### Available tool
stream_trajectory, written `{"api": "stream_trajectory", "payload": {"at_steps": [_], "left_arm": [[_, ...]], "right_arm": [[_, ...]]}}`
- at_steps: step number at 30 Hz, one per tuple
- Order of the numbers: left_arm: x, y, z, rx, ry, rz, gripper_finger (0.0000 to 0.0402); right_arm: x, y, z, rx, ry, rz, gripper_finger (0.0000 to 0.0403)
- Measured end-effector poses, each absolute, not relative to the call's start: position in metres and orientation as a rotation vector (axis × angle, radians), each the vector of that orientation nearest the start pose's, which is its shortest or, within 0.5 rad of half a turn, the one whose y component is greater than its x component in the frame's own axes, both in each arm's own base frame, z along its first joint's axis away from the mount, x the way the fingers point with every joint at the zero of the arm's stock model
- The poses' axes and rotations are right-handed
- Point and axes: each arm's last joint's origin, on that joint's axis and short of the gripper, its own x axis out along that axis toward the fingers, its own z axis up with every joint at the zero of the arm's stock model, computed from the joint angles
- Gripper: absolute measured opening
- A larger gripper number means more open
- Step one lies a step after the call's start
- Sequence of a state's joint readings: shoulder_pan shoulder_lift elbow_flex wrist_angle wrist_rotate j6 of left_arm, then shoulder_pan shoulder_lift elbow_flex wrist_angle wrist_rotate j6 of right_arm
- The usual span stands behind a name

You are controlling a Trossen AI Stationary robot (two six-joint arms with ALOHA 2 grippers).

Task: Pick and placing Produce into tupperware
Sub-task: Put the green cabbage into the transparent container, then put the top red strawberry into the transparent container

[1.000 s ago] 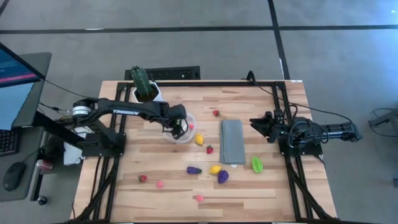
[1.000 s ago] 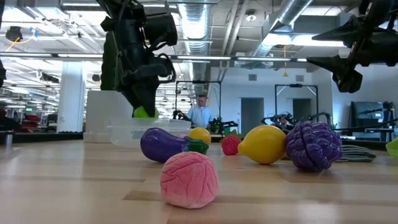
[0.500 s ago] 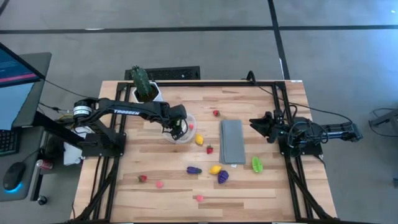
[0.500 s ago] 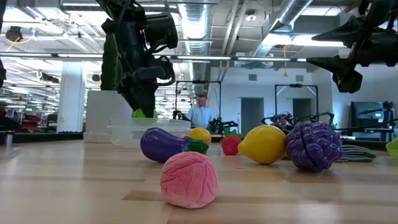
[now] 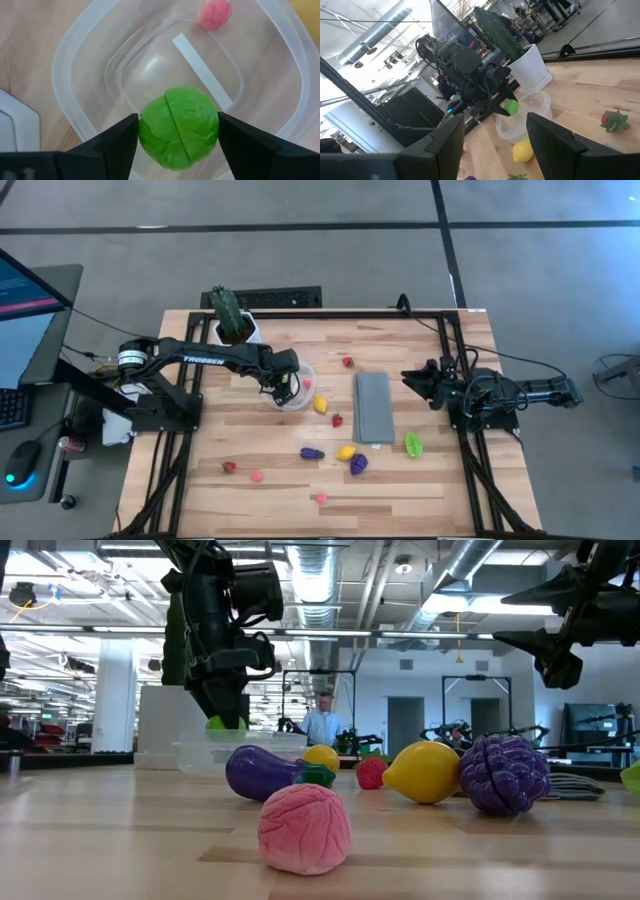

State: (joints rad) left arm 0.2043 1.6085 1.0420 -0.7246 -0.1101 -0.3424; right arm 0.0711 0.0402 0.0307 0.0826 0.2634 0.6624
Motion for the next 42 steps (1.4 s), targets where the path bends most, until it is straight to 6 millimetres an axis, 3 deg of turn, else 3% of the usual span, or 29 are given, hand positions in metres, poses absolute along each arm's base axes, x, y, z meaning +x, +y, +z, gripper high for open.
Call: {"api": "stream_trajectory", "payload": {"at_steps": [28, 42], "left_arm": [[0.2895, 0.0635, 0.1939, -0.349, 1.227, 0.494, 0.0255], [0.2898, 0.0615, 0.1940, -0.316, 1.228, 0.504, 0.0338]], "right_arm": [[0.0975, -0.0006, 0.1787, 0.673, -0.133, -0.162, 0.0239], [0.0975, -0.0006, 0.1786, 0.673, -0.133, -0.162, 0.0239]]}}
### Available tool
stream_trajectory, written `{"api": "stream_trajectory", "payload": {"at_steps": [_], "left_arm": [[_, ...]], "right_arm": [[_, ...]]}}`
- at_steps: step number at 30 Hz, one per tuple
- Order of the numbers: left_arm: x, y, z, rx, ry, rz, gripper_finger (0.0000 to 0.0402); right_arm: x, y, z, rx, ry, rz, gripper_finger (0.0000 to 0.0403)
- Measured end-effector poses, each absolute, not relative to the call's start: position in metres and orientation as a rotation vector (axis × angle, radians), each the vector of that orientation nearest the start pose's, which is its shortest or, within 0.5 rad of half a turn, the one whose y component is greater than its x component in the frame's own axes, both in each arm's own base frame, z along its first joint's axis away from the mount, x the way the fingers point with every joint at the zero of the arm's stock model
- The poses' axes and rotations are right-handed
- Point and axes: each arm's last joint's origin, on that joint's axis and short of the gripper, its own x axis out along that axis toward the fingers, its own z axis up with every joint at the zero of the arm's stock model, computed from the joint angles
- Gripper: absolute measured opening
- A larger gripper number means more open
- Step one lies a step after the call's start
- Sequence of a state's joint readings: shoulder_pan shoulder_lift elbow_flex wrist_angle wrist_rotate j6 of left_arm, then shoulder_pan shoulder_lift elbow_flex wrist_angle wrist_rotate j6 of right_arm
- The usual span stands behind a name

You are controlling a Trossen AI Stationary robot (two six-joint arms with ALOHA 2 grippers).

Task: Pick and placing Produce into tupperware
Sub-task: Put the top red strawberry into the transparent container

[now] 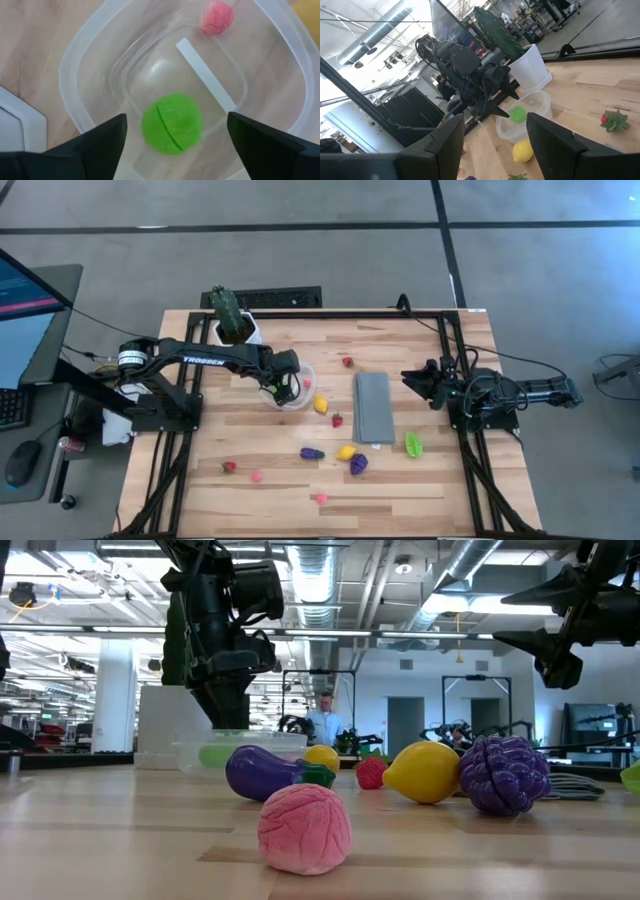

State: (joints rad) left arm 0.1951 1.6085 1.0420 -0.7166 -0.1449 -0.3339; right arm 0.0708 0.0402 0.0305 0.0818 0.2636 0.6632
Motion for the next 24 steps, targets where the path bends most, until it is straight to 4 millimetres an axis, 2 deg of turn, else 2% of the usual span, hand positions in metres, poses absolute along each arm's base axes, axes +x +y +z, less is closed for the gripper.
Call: {"api": "stream_trajectory", "payload": {"at_steps": [5, 8, 12, 17, 24], "left_arm": [[0.289, 0.059, 0.197, -0.377, 1.218, 0.463, 0.0343], [0.287, 0.050, 0.206, -0.430, 1.196, 0.387, 0.0343], [0.280, 0.027, 0.230, -0.378, 1.118, 0.332, 0.0343], [0.261, 0.001, 0.266, -0.232, 0.950, 0.370, 0.0343], [0.230, -0.021, 0.303, -0.191, 0.775, 0.363, 0.0343]], "right_arm": [[0.098, -0.001, 0.177, 0.672, -0.118, -0.167, 0.0239], [0.098, -0.001, 0.175, 0.669, -0.097, -0.181, 0.0239], [0.098, -0.002, 0.174, 0.665, -0.099, -0.206, 0.0239], [0.097, -0.002, 0.174, 0.651, -0.106, -0.233, 0.0239], [0.097, -0.004, 0.174, 0.637, -0.107, -0.249, 0.0239]]}}
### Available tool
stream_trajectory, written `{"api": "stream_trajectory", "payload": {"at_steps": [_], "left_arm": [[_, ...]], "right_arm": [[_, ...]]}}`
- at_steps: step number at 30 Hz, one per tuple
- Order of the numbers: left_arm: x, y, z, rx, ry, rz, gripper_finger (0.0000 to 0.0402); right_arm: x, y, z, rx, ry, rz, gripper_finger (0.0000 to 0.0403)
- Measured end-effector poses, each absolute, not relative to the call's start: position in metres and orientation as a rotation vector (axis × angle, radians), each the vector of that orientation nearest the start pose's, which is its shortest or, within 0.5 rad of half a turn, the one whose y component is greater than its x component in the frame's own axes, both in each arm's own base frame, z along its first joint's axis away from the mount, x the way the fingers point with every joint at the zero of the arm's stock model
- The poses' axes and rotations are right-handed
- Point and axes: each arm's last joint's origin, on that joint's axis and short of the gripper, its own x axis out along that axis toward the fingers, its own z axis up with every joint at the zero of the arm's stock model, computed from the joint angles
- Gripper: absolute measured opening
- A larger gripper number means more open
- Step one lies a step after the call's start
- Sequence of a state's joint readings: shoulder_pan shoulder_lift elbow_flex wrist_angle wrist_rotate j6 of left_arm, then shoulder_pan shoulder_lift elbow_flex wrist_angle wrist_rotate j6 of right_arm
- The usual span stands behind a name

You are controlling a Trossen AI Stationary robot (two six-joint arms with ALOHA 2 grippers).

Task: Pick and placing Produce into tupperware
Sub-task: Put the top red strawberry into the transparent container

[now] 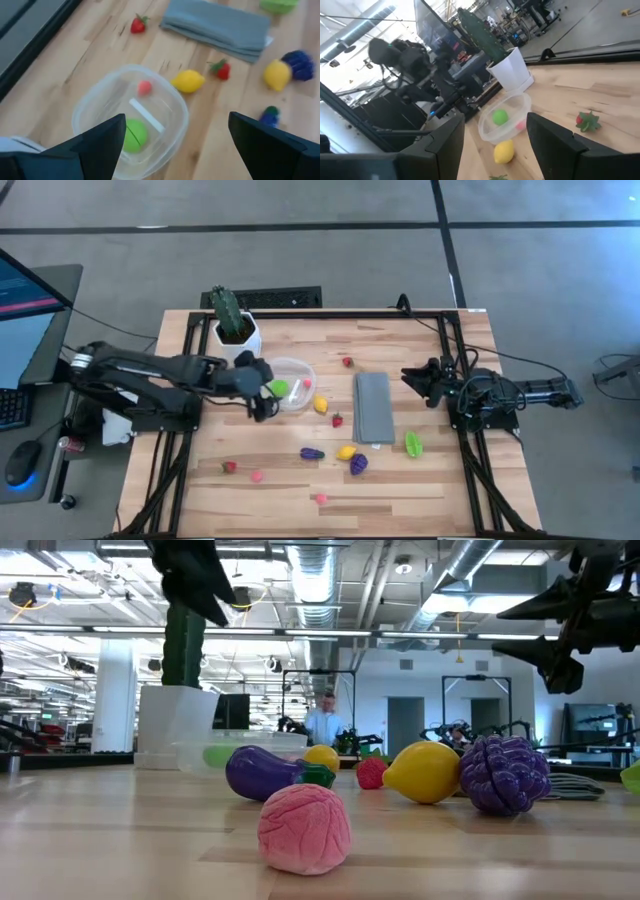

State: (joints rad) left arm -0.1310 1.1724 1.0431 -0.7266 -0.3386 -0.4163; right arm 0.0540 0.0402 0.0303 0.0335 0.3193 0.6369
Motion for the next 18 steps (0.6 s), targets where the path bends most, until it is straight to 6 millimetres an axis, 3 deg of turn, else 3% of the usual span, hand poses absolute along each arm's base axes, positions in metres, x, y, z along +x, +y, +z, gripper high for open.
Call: {"api": "stream_trajectory", "payload": {"at_steps": [5, 13, 18], "left_arm": [[0.209, -0.032, 0.308, -0.229, 0.807, 0.347, 0.0343], [0.178, -0.057, 0.298, -0.282, 1.014, 0.373, 0.0343], [0.169, -0.070, 0.298, -0.278, 0.968, 0.428, 0.0343]], "right_arm": [[0.098, -0.004, 0.172, 0.642, -0.091, -0.255, 0.0239], [0.103, -0.002, 0.168, 0.663, -0.021, -0.227, 0.0239], [0.108, -0.002, 0.164, 0.651, 0.035, -0.242, 0.0239]]}}
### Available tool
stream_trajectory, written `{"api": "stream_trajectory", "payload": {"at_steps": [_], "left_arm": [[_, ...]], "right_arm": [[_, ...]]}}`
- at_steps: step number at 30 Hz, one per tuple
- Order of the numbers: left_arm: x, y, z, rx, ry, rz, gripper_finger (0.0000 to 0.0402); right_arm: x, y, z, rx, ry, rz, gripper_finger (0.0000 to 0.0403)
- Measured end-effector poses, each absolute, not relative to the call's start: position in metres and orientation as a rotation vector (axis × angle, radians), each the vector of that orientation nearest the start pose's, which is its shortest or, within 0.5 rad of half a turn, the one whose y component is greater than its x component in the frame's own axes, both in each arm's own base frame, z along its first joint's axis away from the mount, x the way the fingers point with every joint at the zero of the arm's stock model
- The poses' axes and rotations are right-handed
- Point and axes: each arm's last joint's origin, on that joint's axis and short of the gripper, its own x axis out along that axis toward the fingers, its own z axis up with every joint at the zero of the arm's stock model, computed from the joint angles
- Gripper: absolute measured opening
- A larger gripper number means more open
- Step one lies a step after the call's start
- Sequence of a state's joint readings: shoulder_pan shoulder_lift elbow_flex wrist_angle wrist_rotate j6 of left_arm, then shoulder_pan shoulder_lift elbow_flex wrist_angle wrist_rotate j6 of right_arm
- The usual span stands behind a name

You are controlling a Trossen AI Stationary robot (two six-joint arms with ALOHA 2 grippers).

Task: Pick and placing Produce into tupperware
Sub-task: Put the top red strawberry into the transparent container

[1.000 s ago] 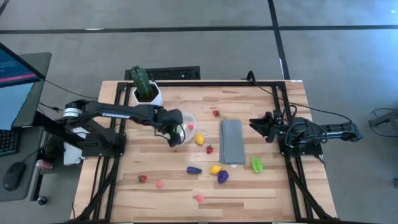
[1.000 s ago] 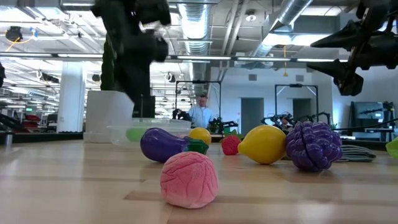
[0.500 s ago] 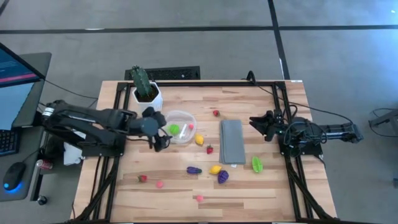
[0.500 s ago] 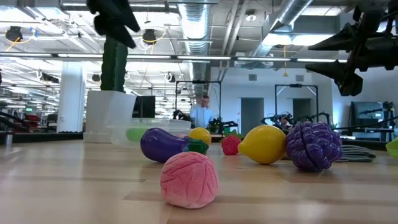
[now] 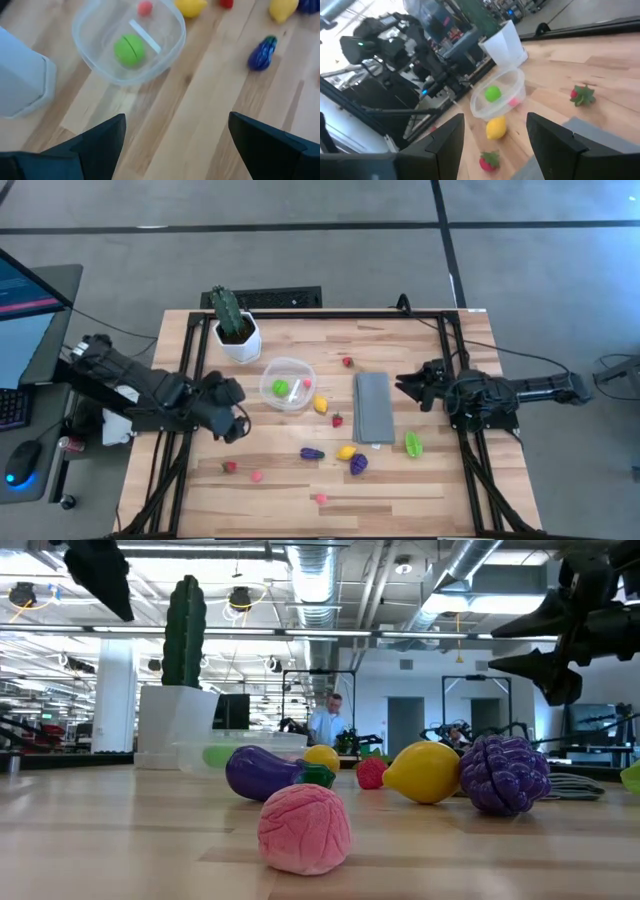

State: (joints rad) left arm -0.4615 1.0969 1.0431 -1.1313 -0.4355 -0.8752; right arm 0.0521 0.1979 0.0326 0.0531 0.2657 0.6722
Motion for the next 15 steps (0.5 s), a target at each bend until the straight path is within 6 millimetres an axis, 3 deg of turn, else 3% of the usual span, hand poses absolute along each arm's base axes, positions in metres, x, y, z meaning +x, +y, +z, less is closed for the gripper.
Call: {"api": "stream_trajectory", "payload": {"at_steps": [6, 11, 15], "left_arm": [[0.159, -0.082, 0.298, -0.257, 0.892, 0.493, 0.0343], [0.149, -0.088, 0.297, -0.283, 0.875, 0.546, 0.0343], [0.144, -0.090, 0.296, -0.341, 0.872, 0.587, 0.0343]], "right_arm": [[0.119, -0.003, 0.179, 0.506, 0.111, -0.297, 0.0239], [0.138, -0.005, 0.200, 0.314, 0.199, -0.370, 0.0239], [0.156, -0.012, 0.205, 0.229, 0.302, -0.424, 0.0239]]}}
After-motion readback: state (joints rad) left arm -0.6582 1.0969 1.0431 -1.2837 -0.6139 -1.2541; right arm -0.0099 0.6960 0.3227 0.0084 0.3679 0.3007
